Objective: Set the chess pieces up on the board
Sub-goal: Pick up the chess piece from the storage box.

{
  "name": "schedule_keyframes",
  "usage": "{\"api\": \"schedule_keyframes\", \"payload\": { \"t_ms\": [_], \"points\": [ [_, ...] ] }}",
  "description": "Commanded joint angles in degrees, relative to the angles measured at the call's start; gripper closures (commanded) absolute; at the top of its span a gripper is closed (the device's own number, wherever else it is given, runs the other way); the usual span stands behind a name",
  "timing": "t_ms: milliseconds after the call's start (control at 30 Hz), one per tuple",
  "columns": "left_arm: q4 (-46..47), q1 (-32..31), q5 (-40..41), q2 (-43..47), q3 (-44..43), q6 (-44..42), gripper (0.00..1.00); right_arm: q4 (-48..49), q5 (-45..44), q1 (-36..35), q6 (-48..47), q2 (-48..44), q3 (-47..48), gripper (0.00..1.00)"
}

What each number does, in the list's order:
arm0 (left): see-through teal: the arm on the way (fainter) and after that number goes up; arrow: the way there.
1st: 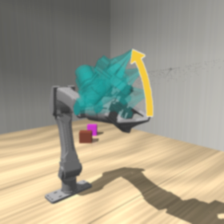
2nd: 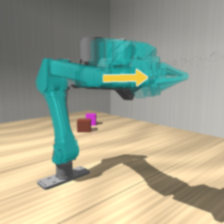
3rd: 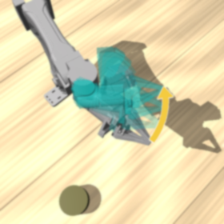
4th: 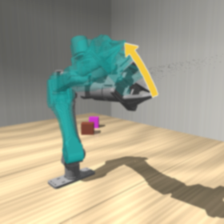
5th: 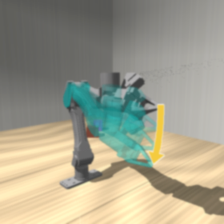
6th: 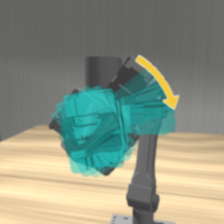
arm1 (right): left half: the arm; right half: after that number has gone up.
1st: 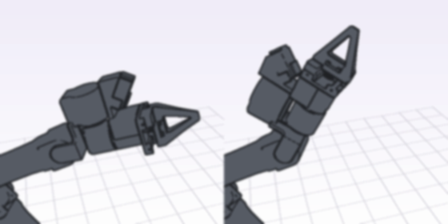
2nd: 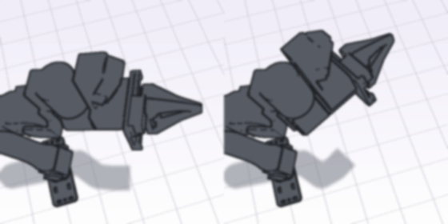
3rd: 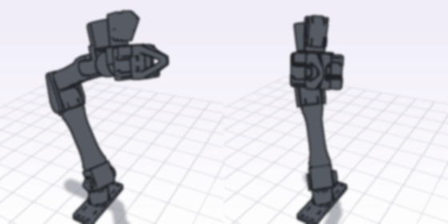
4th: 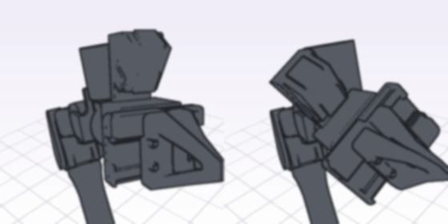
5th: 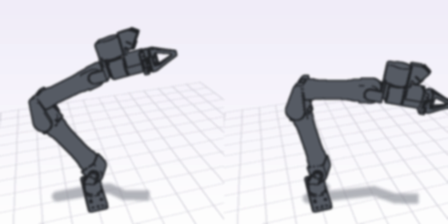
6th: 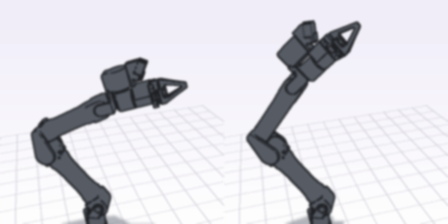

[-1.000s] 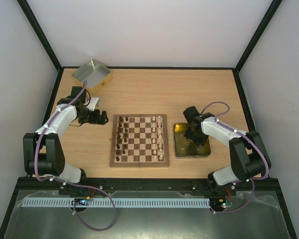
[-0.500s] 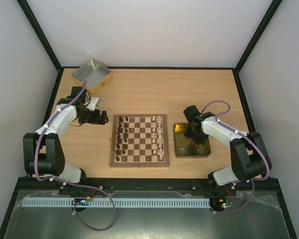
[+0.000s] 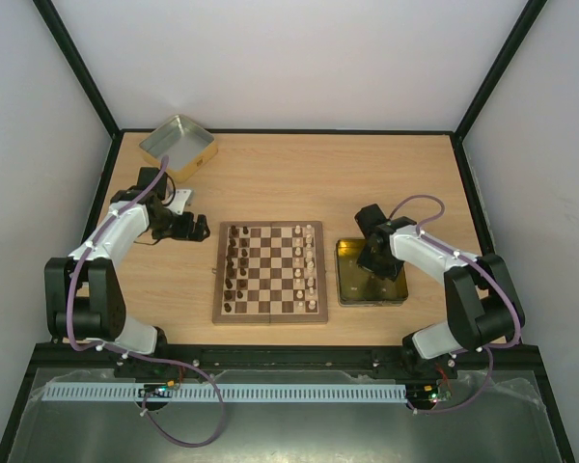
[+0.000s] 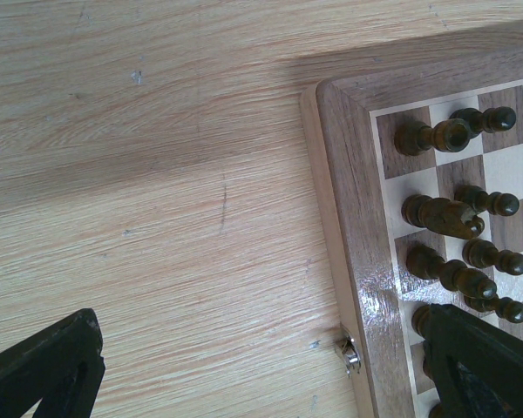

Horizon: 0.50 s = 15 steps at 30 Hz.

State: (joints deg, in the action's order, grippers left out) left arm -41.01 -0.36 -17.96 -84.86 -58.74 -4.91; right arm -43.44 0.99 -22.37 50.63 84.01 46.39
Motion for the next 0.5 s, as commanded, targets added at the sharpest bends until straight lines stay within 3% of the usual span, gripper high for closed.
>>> {"api": "schedule_keyframes", "payload": {
  "t_ms": [0,333,467],
  "points": [
    [-0.31,-0.4,-0.45,-0.09,0.45,-0.03,0.0,-2.53,-1.77,-0.22,-0.79,0.44,1.36,0.96],
    [-0.36,-0.82,-0.54,-0.33,0.41,-0.03,0.0,-13.49,-4.61,-1.05,-3.74,-5.47,10.95,0.96],
    [-0.39,-0.96,-0.51,-0.61,0.22,-0.06,0.0,-17.79,-6.08,-7.95,-2.49,-6.43,15.6,0.96]
  ]
}}
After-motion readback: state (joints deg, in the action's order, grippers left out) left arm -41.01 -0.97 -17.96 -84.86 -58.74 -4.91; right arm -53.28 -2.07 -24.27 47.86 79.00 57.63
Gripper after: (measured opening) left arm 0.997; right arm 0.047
